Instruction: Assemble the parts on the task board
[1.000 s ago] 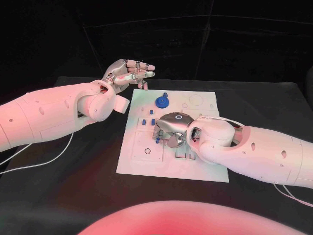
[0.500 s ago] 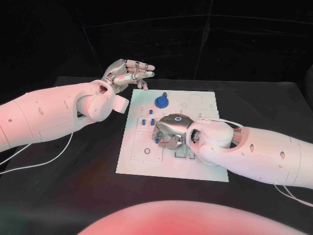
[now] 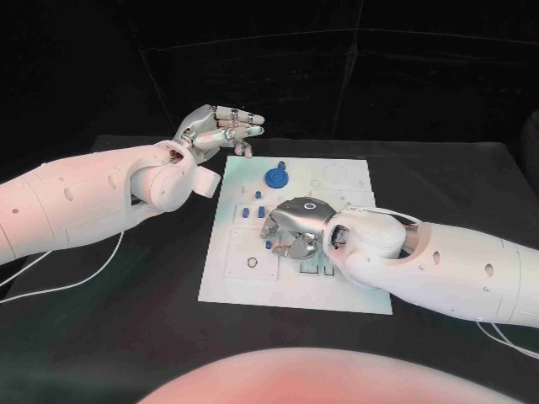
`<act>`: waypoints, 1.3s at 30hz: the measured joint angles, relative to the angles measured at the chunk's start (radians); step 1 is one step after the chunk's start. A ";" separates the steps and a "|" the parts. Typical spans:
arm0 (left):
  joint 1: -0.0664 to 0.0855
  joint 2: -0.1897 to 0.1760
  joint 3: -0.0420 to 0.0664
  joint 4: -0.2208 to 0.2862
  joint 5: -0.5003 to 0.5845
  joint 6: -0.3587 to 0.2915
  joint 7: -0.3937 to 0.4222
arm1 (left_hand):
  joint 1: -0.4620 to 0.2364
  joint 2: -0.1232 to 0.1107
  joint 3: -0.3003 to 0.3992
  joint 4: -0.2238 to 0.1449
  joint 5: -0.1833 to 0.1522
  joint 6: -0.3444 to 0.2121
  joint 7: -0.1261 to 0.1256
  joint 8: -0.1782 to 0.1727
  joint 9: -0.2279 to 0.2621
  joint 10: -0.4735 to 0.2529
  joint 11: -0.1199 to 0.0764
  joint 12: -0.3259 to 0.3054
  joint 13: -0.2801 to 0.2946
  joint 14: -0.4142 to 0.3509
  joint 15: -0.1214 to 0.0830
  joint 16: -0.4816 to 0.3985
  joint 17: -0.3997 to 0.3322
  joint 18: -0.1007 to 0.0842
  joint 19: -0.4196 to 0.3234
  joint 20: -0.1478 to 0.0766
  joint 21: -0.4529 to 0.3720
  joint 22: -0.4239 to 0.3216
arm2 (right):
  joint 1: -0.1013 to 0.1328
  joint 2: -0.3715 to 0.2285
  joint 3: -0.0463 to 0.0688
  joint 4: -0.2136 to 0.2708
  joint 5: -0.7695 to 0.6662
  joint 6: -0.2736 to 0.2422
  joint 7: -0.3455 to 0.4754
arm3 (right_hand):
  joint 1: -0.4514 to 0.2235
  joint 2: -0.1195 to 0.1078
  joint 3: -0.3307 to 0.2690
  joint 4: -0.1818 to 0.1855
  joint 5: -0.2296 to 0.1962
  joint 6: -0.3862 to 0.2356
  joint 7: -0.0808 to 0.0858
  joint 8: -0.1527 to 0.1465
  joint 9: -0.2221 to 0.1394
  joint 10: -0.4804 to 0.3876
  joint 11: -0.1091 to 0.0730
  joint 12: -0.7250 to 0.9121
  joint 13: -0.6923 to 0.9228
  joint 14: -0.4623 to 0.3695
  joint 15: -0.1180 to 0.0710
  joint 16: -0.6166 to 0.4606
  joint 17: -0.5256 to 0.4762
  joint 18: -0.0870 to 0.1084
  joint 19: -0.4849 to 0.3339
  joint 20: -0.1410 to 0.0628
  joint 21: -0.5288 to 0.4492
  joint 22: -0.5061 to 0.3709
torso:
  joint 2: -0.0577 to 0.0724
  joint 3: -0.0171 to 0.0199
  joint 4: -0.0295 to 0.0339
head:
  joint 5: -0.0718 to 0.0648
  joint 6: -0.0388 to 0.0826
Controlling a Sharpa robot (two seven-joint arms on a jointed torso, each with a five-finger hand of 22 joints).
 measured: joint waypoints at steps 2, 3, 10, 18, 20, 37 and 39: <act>0.000 0.000 0.000 -0.001 0.000 0.000 -0.001 | 0.000 0.000 0.000 0.000 0.000 0.000 0.000 0.000 0.000 0.000 0.000 0.000 0.000 0.000 0.000 0.000 0.000 0.000 0.000 0.000 0.000 0.000 | 0.000 -0.015 0.000 0.009 0.002 -0.018 0.000 | -0.001 0.001 -0.004 -0.002 0.000 -0.002 0.000 0.000 0.000 -0.002 0.002 0.004 0.000 0.000 0.000 -0.003 -0.008 0.000 0.000 0.000 -0.001 -0.007 | 0.000 0.0000 0.0001 | -0.002 0.003; 0.000 0.000 0.000 -0.001 0.000 0.000 -0.001 | 0.000 0.000 0.000 0.000 0.000 0.000 0.000 0.000 0.000 0.000 0.000 0.000 0.000 0.000 0.000 0.000 0.000 0.000 0.000 0.000 0.000 0.000 | 0.000 -0.028 0.000 0.016 0.003 -0.030 0.000 | -0.001 0.001 -0.007 -0.002 0.000 -0.007 0.000 0.000 0.000 -0.004 -0.001 0.004 0.000 0.000 0.000 -0.003 -0.009 0.000 0.000 0.000 -0.001 -0.009 | 0.000 0.0000 0.0001 | -0.003 0.004; 0.000 -0.001 0.000 -0.002 0.000 0.002 -0.003 | 0.000 0.000 0.000 0.000 0.000 0.000 0.000 0.000 0.000 0.000 0.000 0.000 0.000 0.000 0.000 0.000 0.000 0.000 0.000 0.000 0.000 0.000 | 0.010 -0.113 0.012 0.058 0.017 -0.076 -0.002 | -0.001 0.001 -0.015 -0.004 0.000 -0.008 -0.001 0.000 0.000 -0.006 -0.002 0.015 0.001 0.000 0.000 -0.003 -0.010 0.000 0.000 0.000 -0.007 -0.009 | -0.001 -0.0001 0.0000 | -0.015 0.016; 0.000 -0.002 -0.001 -0.002 0.000 0.005 -0.005 | 0.000 0.000 0.000 0.000 0.000 -0.004 0.004 0.000 0.000 -0.004 0.004 0.000 0.000 0.000 0.000 0.000 -0.001 0.000 0.000 0.000 0.000 0.000 | 0.068 -0.225 0.051 0.084 0.060 -0.081 -0.018 | -0.015 -0.013 -0.064 -0.001 0.000 -0.014 -0.008 0.000 0.002 -0.008 -0.004 0.042 0.003 0.000 0.000 -0.003 -0.009 0.000 0.000 0.000 -0.007 -0.010 | 0.000 -0.0006 -0.0007 | -0.034 0.030; 0.000 -0.002 -0.001 -0.002 0.000 0.006 -0.006 | 0.000 0.000 0.000 0.000 0.000 -0.004 0.004 0.000 0.000 -0.004 0.004 0.000 0.000 0.000 0.000 0.000 -0.001 0.000 0.000 0.000 0.000 0.000 | 0.077 -0.247 0.053 0.084 0.067 -0.076 -0.024 | -0.018 -0.016 -0.084 0.001 0.008 -0.015 -0.009 0.000 0.002 -0.009 -0.006 0.047 0.003 0.000 0.000 -0.003 -0.011 0.000 0.003 -0.003 -0.011 -0.013 | 0.000 -0.0008 -0.0007 | -0.037 0.032; 0.000 -0.002 -0.001 -0.008 0.000 0.011 -0.007 | 0.000 0.000 0.000 0.000 0.000 -0.004 0.004 0.000 0.000 -0.004 0.004 0.000 0.000 0.000 0.000 0.000 -0.001 0.000 0.000 0.000 0.000 0.000 | 0.086 -0.246 0.054 0.042 0.066 0.032 -0.066 | 0.005 0.007 -0.164 0.015 0.016 0.012 -0.014 0.010 0.006 -0.021 -0.015 0.094 0.004 0.000 0.000 -0.012 -0.023 0.000 0.008 -0.008 -0.023 -0.019 | 0.002 -0.0008 0.0028 | -0.039 0.031; 0.000 -0.002 -0.001 -0.009 0.000 0.011 -0.007 | 0.000 0.000 0.000 0.000 0.000 -0.004 0.004 0.000 0.000 -0.004 0.004 0.000 0.000 0.000 0.000 0.000 -0.001 0.000 0.000 0.000 0.000 0.000 | 0.086 -0.240 0.054 0.036 0.064 0.044 -0.066 | 0.009 0.010 -0.164 0.015 0.016 0.015 -0.017 0.010 0.006 -0.010 -0.014 0.100 0.004 0.000 0.000 -0.007 -0.015 0.000 0.015 -0.010 -0.023 -0.010 | 0.002 -0.0010 0.0028 | -0.039 0.031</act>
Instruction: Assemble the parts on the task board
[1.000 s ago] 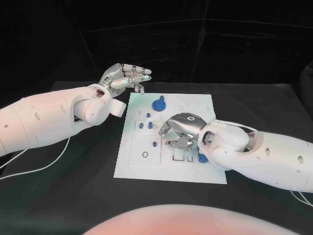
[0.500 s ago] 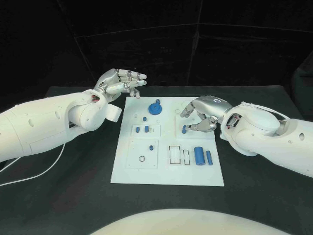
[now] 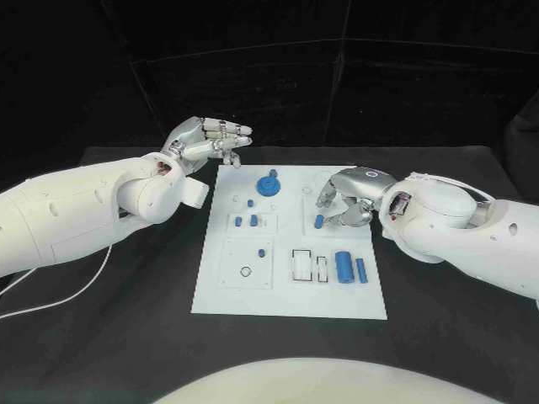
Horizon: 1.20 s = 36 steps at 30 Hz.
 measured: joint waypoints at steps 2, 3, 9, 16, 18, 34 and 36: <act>0.000 0.000 0.000 -0.001 0.000 0.000 0.000 | 0.000 0.000 0.000 0.000 0.000 0.000 0.000 0.000 0.000 0.000 0.000 0.000 -0.001 0.000 0.000 0.000 0.000 0.000 0.000 0.000 0.000 0.000 | 0.000 0.007 0.000 -0.007 -0.002 0.012 0.000 | 0.008 0.008 0.000 0.000 0.000 0.000 0.000 0.000 0.000 0.012 -0.004 0.007 0.000 0.000 0.000 0.005 0.008 0.000 0.007 -0.001 0.006 0.011 | 0.000 -0.0002 0.0000 | 0.001 -0.001; 0.000 0.000 0.000 -0.001 0.000 0.000 0.000 | 0.000 0.000 0.000 0.000 0.000 0.000 0.000 0.000 0.000 0.000 0.000 0.000 -0.001 0.000 0.000 0.000 0.000 0.000 0.000 0.000 0.000 0.000 | -0.001 0.011 0.000 -0.009 -0.003 0.017 0.000 | 0.008 0.008 0.000 0.000 0.000 0.000 0.000 0.000 0.000 0.014 -0.004 0.008 0.000 0.000 0.000 0.008 0.012 0.000 0.009 -0.003 0.008 0.015 | 0.000 -0.0002 0.0000 | 0.001 -0.001; 0.000 0.000 0.000 -0.002 0.000 0.001 0.000 | 0.000 0.000 0.000 0.000 0.000 0.000 0.000 0.000 0.000 0.000 0.000 0.000 -0.001 0.000 0.000 0.000 0.000 0.000 0.000 0.000 0.000 0.000 | -0.005 0.032 -0.001 -0.022 -0.006 0.044 0.004 | 0.018 0.029 0.014 -0.002 0.004 0.013 -0.006 0.000 -0.001 0.062 -0.011 0.016 -0.002 0.001 -0.006 0.034 0.041 0.000 0.034 -0.006 0.032 0.053 | 0.001 -0.0002 0.0000 | 0.003 -0.004; 0.000 0.000 0.000 -0.003 0.000 0.001 0.000 | 0.000 0.000 0.000 0.000 0.000 0.000 0.000 0.000 0.000 0.000 0.000 0.000 0.000 0.000 0.000 0.000 0.000 0.000 0.000 0.000 0.000 0.000 | -0.008 0.042 -0.001 -0.028 -0.007 0.066 0.014 | 0.029 0.039 0.050 -0.006 0.004 0.046 0.000 0.000 -0.001 0.104 -0.015 0.016 -0.003 0.000 -0.008 0.046 0.055 0.000 0.045 -0.010 0.044 0.075 | 0.001 0.0004 0.0000 | 0.006 -0.008; 0.000 0.000 0.000 -0.003 0.000 0.001 0.000 | 0.000 0.000 0.000 0.000 0.000 0.000 0.000 0.000 0.000 0.000 0.000 0.000 0.000 0.000 0.000 0.000 0.000 0.000 0.000 0.000 0.000 0.000 | -0.009 0.043 -0.001 -0.029 -0.008 0.071 0.018 | 0.029 0.039 0.055 -0.007 0.004 0.049 -0.003 0.000 -0.001 0.109 -0.016 0.015 -0.003 0.000 -0.008 0.047 0.060 0.000 0.047 -0.012 0.047 0.080 | 0.001 0.0006 -0.0001 | 0.006 -0.009; 0.000 0.000 0.000 -0.005 0.000 0.003 -0.002 | 0.000 0.000 0.000 0.000 0.000 0.000 0.000 0.000 0.000 0.000 0.000 0.000 0.000 0.000 0.000 0.000 0.000 0.000 0.000 0.000 0.000 -0.001 | -0.010 0.042 -0.001 -0.029 -0.023 0.069 0.023 | 0.056 0.066 0.150 -0.032 -0.040 0.134 -0.018 0.025 0.004 0.211 -0.038 -0.004 0.003 0.002 -0.031 0.074 0.089 0.000 0.070 -0.028 0.081 0.131 | 0.000 0.0006 -0.0013 | 0.007 -0.011; 0.000 0.000 0.000 -0.005 0.000 0.003 -0.002 | 0.000 0.000 0.000 0.000 0.000 0.000 0.000 0.000 0.000 0.000 0.000 0.000 0.000 0.000 0.000 0.000 0.000 0.000 0.000 0.000 0.000 -0.001 | -0.011 0.039 -0.001 -0.025 -0.030 0.055 0.021 | 0.058 0.068 0.163 -0.037 -0.043 0.141 -0.020 0.026 0.004 0.216 -0.041 -0.004 0.003 0.002 -0.031 0.075 0.090 0.000 0.071 -0.030 0.086 0.136 | 0.000 0.0007 -0.0013 | 0.007 -0.011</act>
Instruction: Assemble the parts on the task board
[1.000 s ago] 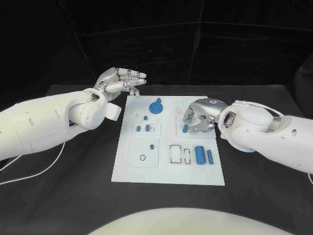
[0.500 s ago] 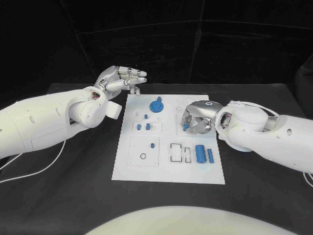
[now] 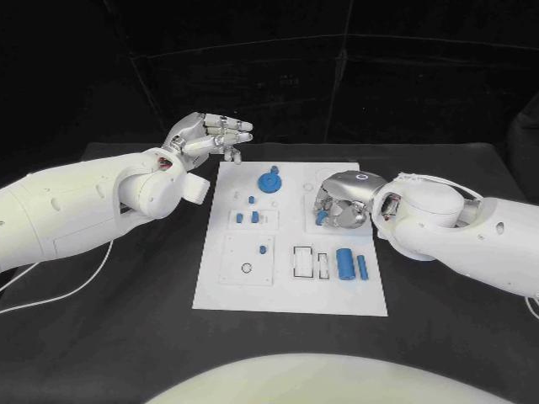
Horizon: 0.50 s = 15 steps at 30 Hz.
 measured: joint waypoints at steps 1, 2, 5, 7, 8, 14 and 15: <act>0.000 0.000 0.000 0.000 0.000 0.000 0.000 | 0.000 0.000 0.000 0.000 0.000 0.000 0.000 0.000 0.000 0.000 0.000 0.000 0.000 0.000 0.000 0.000 0.000 0.000 0.000 0.000 0.000 0.000 | 0.000 -0.002 0.000 0.002 -0.003 -0.007 -0.001 | 0.000 0.000 0.005 -0.003 -0.001 0.000 0.000 0.000 0.000 0.000 0.000 -0.003 0.000 0.000 0.000 0.006 0.002 0.000 0.000 0.000 0.000 0.002 | 0.000 0.0000 0.0000 | 0.001 0.000; 0.000 0.000 0.000 0.000 0.000 0.000 0.000 | 0.000 0.000 0.000 0.000 0.000 0.000 0.000 0.000 0.000 0.000 0.000 0.000 0.000 0.000 0.000 0.000 0.000 0.000 0.000 0.000 0.000 0.000 | 0.000 -0.005 0.000 0.007 -0.006 -0.017 -0.001 | 0.000 0.000 0.011 -0.004 -0.001 0.000 0.000 0.000 0.000 0.000 0.000 -0.008 0.000 0.000 0.000 0.006 0.003 0.000 0.000 0.000 0.000 0.003 | 0.000 0.0001 0.0000 | 0.001 0.000; 0.000 0.000 0.000 -0.001 0.000 0.001 0.000 | 0.000 0.000 0.000 0.000 0.000 0.000 0.000 0.000 0.000 0.000 0.000 0.000 0.000 0.000 0.000 0.000 0.000 0.000 0.000 0.000 0.000 0.000 | -0.001 -0.013 -0.001 0.020 -0.011 -0.042 -0.002 | 0.000 0.000 0.018 -0.006 -0.003 0.000 0.000 0.000 0.000 0.000 0.000 -0.017 0.000 0.000 0.000 0.006 0.006 0.000 0.000 0.000 0.004 0.006 | 0.000 0.0003 0.0000 | 0.002 -0.001; 0.000 0.000 0.000 -0.002 0.000 0.001 -0.001 | 0.000 0.000 0.000 0.000 0.000 0.000 0.000 0.000 0.000 0.000 0.000 0.000 0.000 0.000 0.000 0.000 0.000 0.000 0.000 0.000 0.000 0.000 | -0.001 -0.024 -0.001 0.038 -0.011 -0.064 -0.001 | 0.000 0.000 0.022 -0.003 -0.003 0.000 0.000 -0.004 0.000 0.000 0.000 -0.023 -0.003 0.000 0.000 0.010 0.006 0.000 0.000 0.000 0.004 0.006 | 0.000 0.0003 0.0000 | 0.002 -0.001; 0.000 0.000 0.000 -0.003 0.000 0.001 -0.001 | 0.000 0.000 0.000 0.000 0.000 0.000 0.000 0.000 0.000 0.000 0.000 0.000 0.000 0.000 0.000 0.000 0.000 0.000 0.000 0.000 0.000 0.000 | -0.001 -0.030 0.000 0.047 -0.009 -0.074 0.000 | 0.000 0.000 0.023 -0.002 -0.003 -0.002 0.002 -0.007 0.000 0.000 0.000 -0.026 -0.003 0.000 0.000 0.011 0.006 0.000 0.000 0.000 0.008 0.006 | 0.000 0.0002 0.0000 | 0.002 -0.002; 0.000 0.000 0.000 -0.005 0.000 0.001 -0.001 | 0.000 0.000 0.000 0.000 0.000 0.000 0.000 0.000 0.000 0.000 0.000 0.000 0.000 0.000 0.000 0.000 0.000 0.000 0.000 0.000 0.000 0.000 | 0.001 -0.063 0.002 0.127 0.020 -0.126 0.007 | -0.006 -0.006 0.023 -0.002 -0.003 -0.005 0.005 -0.010 -0.003 -0.004 0.004 -0.029 -0.002 0.000 0.000 0.011 0.006 0.000 0.000 0.000 0.008 0.007 | -0.001 -0.0012 0.0000 | 0.002 -0.003; 0.000 0.000 0.000 -0.005 0.000 0.002 -0.001 | 0.000 0.000 0.000 0.000 0.000 0.000 0.000 0.000 0.000 0.000 0.000 0.000 0.000 0.000 0.000 0.000 0.000 0.000 0.000 0.000 0.000 0.000 | 0.001 -0.063 0.002 0.135 0.025 -0.131 0.008 | -0.006 -0.006 0.023 -0.002 -0.003 -0.005 0.005 -0.010 -0.003 -0.004 0.004 -0.029 -0.002 0.000 0.000 0.011 0.006 0.000 0.000 0.000 0.008 0.007 | -0.001 -0.0012 0.0000 | 0.002 -0.003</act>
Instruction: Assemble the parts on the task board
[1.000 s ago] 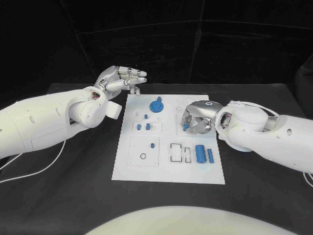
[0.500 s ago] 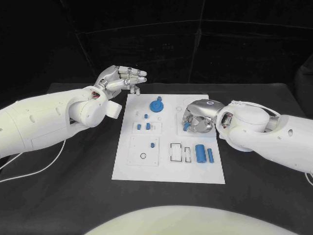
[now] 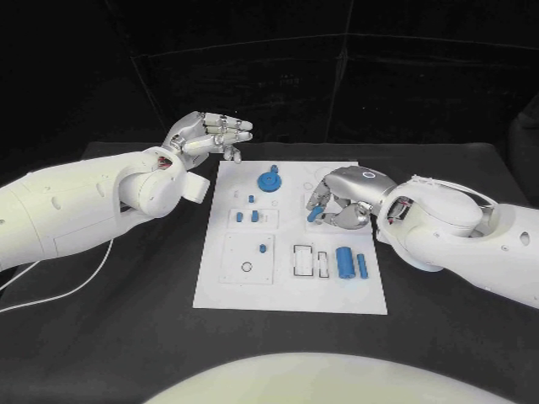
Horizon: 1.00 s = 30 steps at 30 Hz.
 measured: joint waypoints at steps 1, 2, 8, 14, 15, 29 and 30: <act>0.000 0.000 0.000 0.000 0.000 0.000 0.000 | 0.000 0.000 0.000 0.000 0.000 0.000 0.000 0.000 0.000 0.000 0.000 0.000 0.000 0.000 0.000 0.000 0.000 0.000 0.000 0.000 0.000 0.000 | 0.000 0.002 0.000 0.010 0.008 -0.005 0.003 | -0.003 -0.003 0.001 0.000 0.000 0.000 0.000 0.000 0.000 0.000 0.000 0.000 0.000 0.000 0.000 0.000 0.000 0.000 0.000 0.000 0.000 0.000 | 0.000 -0.0002 0.0000 | 0.000 0.000; 0.000 0.000 0.000 0.000 0.000 0.000 0.000 | 0.000 0.000 0.000 0.000 0.000 0.000 0.000 0.000 0.000 0.000 0.000 0.000 0.000 0.000 0.000 0.000 0.000 0.000 0.000 0.000 0.000 0.000 | 0.000 0.007 0.000 0.016 0.015 -0.009 0.005 | -0.004 -0.004 0.002 0.000 0.000 0.000 0.000 0.000 0.000 0.000 0.000 0.000 0.000 0.000 0.000 0.000 0.000 0.000 0.000 0.000 0.000 0.000 | 0.000 -0.0003 0.0000 | 0.001 0.000; 0.000 0.003 0.000 -0.001 0.000 0.001 -0.001 | 0.000 0.000 0.000 0.000 0.000 0.000 0.000 0.000 -0.001 0.000 0.000 0.000 0.000 0.000 0.000 0.000 0.000 0.000 0.000 0.000 0.000 0.000 | 0.000 0.090 0.000 0.015 0.048 -0.017 0.023 | -0.004 -0.004 0.006 -0.004 0.000 0.000 0.000 0.000 0.000 0.000 0.000 -0.005 0.000 0.000 0.000 0.000 0.000 0.000 0.000 0.000 0.000 -0.001 | 0.000 -0.0004 0.0003 | 0.007 0.000; 0.000 0.005 0.000 0.000 0.000 0.002 -0.001 | 0.000 0.000 0.000 0.000 0.000 0.000 0.000 0.000 -0.001 0.000 0.000 0.000 0.000 0.000 0.000 0.000 0.000 0.000 0.000 0.000 0.000 0.000 | -0.011 0.169 -0.002 -0.016 0.058 -0.013 0.046 | -0.004 -0.004 0.009 -0.001 0.000 -0.001 -0.001 0.000 -0.001 0.000 0.000 -0.010 0.000 0.000 0.000 0.000 -0.003 0.000 0.000 0.000 0.000 -0.003 | 0.001 -0.0006 0.0020 | 0.019 -0.007; 0.000 0.005 0.000 0.000 0.000 0.002 -0.001 | 0.000 0.000 0.000 0.000 0.000 0.000 0.000 0.000 -0.001 0.000 0.000 0.000 0.000 0.000 0.000 0.000 0.000 0.000 0.000 0.000 0.000 0.000 | -0.014 0.180 -0.003 -0.021 0.058 -0.012 0.050 | -0.004 -0.004 0.009 -0.001 0.000 -0.001 -0.001 0.000 -0.001 0.000 0.000 -0.010 0.000 0.000 0.000 0.000 -0.003 0.000 0.000 0.000 0.000 -0.003 | 0.001 -0.0006 0.0020 | 0.020 -0.007; 0.000 0.012 0.000 0.000 0.000 0.002 -0.002 | 0.000 0.000 -0.004 -0.004 0.000 0.000 0.000 0.005 -0.001 0.000 0.000 0.005 -0.001 0.000 0.000 0.000 -0.003 0.000 0.000 0.000 0.000 -0.001 | -0.054 0.279 -0.028 -0.094 0.051 0.060 0.109 | -0.008 -0.008 0.014 -0.006 0.012 -0.005 0.002 -0.005 -0.001 -0.004 0.004 -0.017 0.000 0.000 0.000 0.000 -0.009 0.000 -0.004 0.004 0.000 -0.009 | 0.002 0.0001 0.0005 | 0.039 -0.016; 0.000 0.012 0.000 0.000 0.000 0.002 -0.002 | 0.000 0.000 -0.004 -0.004 0.000 0.000 0.000 0.005 -0.001 0.000 0.000 0.005 -0.001 0.000 0.000 0.000 -0.003 0.000 0.000 0.000 0.000 -0.001 | -0.056 0.282 -0.028 -0.097 0.050 0.065 0.111 | -0.008 -0.008 0.014 -0.006 0.012 -0.005 0.002 -0.005 -0.001 -0.004 0.004 -0.017 0.000 0.000 0.000 0.000 -0.009 0.000 -0.004 0.004 0.000 -0.009 | 0.002 0.0002 0.0005 | 0.039 -0.017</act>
